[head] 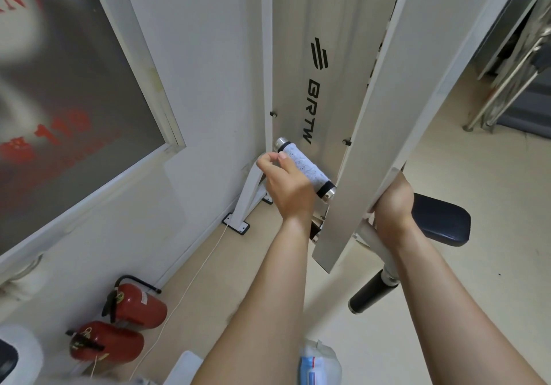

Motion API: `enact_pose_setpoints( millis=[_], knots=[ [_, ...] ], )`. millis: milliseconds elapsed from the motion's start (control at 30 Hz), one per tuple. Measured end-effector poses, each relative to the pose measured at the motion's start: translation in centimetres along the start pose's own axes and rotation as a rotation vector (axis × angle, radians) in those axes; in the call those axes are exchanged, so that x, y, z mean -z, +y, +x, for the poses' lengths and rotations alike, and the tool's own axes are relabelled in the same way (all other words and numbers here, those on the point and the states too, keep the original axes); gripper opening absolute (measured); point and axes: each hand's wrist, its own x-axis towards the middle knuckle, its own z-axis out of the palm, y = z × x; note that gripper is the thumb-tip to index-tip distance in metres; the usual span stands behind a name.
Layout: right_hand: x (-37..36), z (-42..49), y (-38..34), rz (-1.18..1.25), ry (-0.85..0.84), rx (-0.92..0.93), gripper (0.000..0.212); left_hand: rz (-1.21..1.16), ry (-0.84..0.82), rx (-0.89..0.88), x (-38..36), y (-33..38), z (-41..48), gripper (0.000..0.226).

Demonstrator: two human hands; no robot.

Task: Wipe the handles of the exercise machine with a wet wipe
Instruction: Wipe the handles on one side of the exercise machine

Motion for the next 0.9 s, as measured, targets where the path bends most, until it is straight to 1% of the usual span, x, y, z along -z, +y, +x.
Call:
enact_pose_setpoints(
  millis=[67,167,267,367,433,467,533,633,667,733,833,900],
  knots=[
    [-0.1,0.0,0.0,-0.023,0.007,0.012,0.016,0.051,-0.045,-0.024,0.5,0.0,0.5,0.015],
    [0.1,0.1,0.0,-0.020,-0.020,0.013,0.025,0.142,-0.125,-0.050,1.2,0.1,1.3,0.019],
    [0.1,0.2,0.0,-0.021,-0.054,0.044,0.033,0.192,-0.167,-0.056,1.4,0.3,1.7,0.021],
    [0.1,0.3,-0.1,-0.030,-0.053,0.050,0.030,0.229,-0.189,-0.024,1.2,0.9,2.1,0.019],
    [0.1,0.4,-0.2,-0.030,-0.054,0.027,0.026,0.241,-0.154,0.037,1.0,1.4,2.8,0.014],
    [0.1,0.4,-0.2,-0.021,-0.052,0.015,0.028,0.229,-0.125,0.068,1.0,1.7,3.4,0.013],
    [0.3,0.3,-0.2,0.005,-0.053,-0.008,0.032,0.178,-0.062,0.134,1.0,2.2,4.7,0.021],
    [0.4,0.2,0.0,0.027,-0.056,-0.018,0.032,0.126,-0.002,0.197,0.8,2.5,5.7,0.033],
    [0.4,0.3,0.0,0.017,-0.058,-0.015,0.031,0.090,0.003,0.207,0.6,2.1,5.7,0.034],
    [0.4,0.4,0.0,0.002,-0.059,-0.009,0.027,-0.072,-0.006,0.268,0.2,0.9,4.9,0.034],
    [0.4,0.4,0.0,0.018,-0.080,-0.007,0.035,-0.415,-0.073,0.481,-0.1,0.3,3.6,0.052],
    [0.4,0.5,0.0,0.019,-0.079,-0.007,0.035,-0.584,-0.192,0.618,0.2,0.9,3.7,0.065]
  ],
)
